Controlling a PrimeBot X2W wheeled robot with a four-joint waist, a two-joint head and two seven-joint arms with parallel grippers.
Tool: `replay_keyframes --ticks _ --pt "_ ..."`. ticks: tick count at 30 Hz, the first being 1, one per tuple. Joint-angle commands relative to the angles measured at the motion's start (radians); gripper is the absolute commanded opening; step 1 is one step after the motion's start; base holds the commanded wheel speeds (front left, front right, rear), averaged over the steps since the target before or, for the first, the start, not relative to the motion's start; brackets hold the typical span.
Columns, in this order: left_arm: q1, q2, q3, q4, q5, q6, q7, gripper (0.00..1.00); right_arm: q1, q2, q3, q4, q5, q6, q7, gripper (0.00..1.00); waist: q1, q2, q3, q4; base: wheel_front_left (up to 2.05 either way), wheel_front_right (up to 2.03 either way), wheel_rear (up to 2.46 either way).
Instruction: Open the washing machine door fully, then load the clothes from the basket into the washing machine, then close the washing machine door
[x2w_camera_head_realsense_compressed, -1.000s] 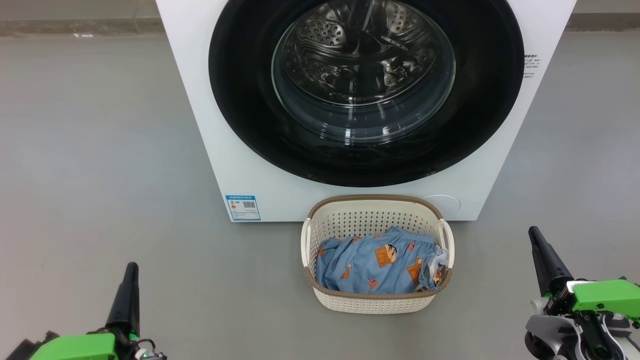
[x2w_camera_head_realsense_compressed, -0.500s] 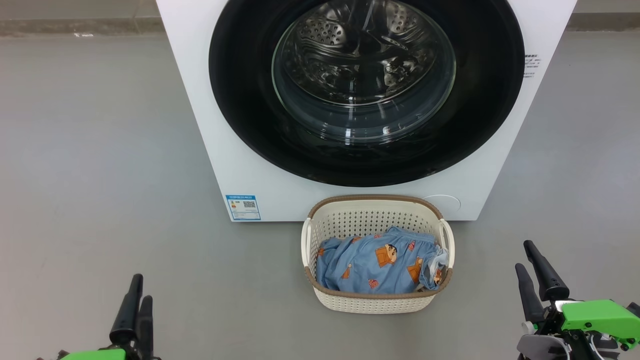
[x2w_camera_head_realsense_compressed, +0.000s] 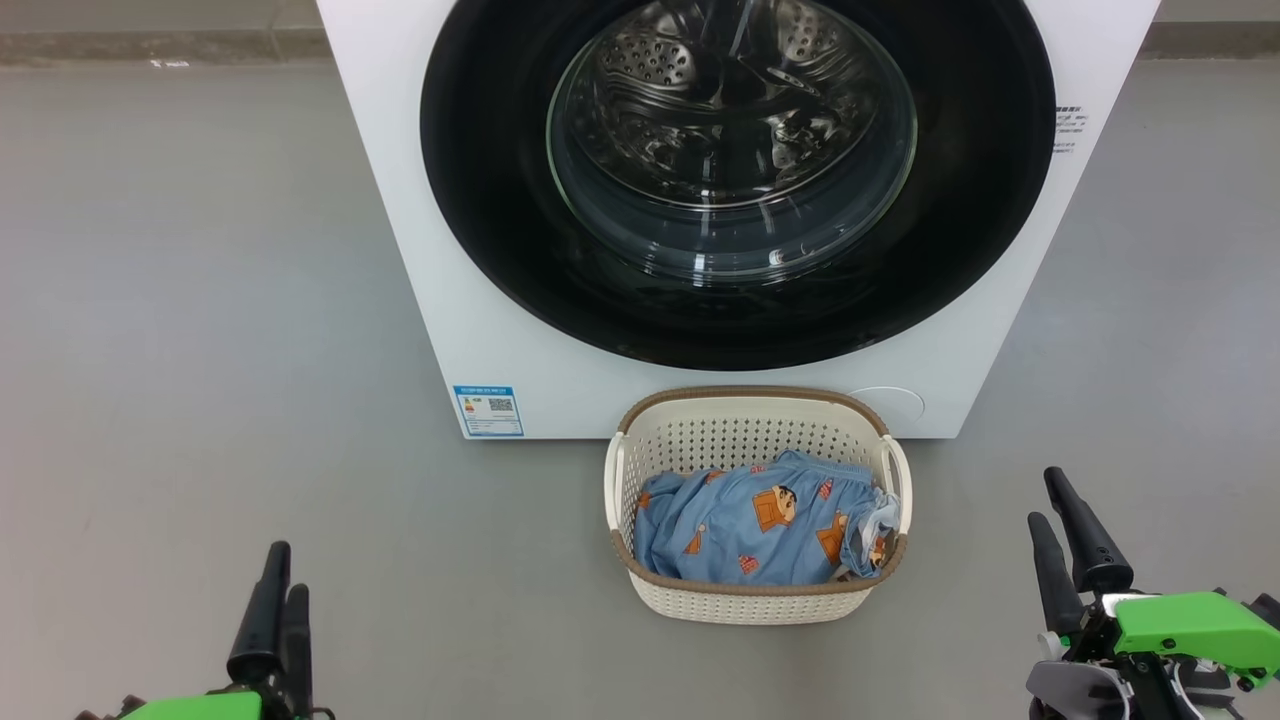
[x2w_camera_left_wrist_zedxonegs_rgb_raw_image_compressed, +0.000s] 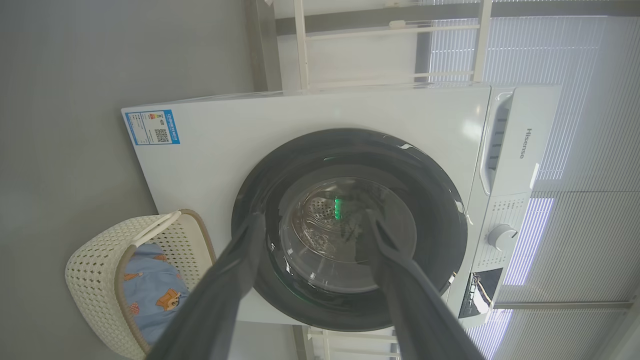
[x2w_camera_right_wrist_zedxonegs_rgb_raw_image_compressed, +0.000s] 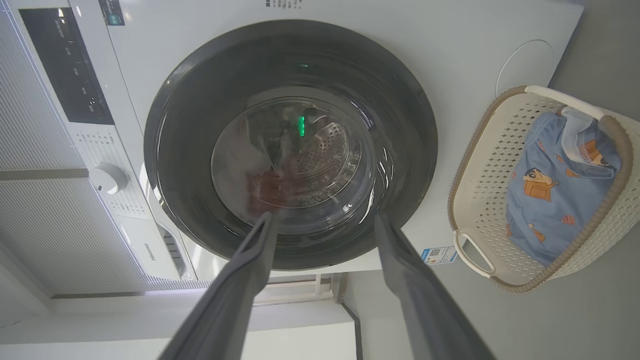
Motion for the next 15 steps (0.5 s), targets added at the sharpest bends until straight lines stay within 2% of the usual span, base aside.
replay_keyframes --ticks 1,15 --pt "-0.05 0.01 0.002 -0.034 0.013 -0.009 -0.009 1.0 -0.046 -0.012 -0.01 -0.032 -0.015 0.001 -0.006 1.0 0.0 -0.0001 0.0 0.0 0.0 0.0 0.0" --pt "-0.07 0.02 -0.027 -0.038 0.112 -0.014 -0.052 1.0 -0.06 -0.008 -0.004 -0.048 -0.144 0.002 -0.022 1.0 0.0 -0.0001 0.006 0.003 0.0 0.0 0.0"
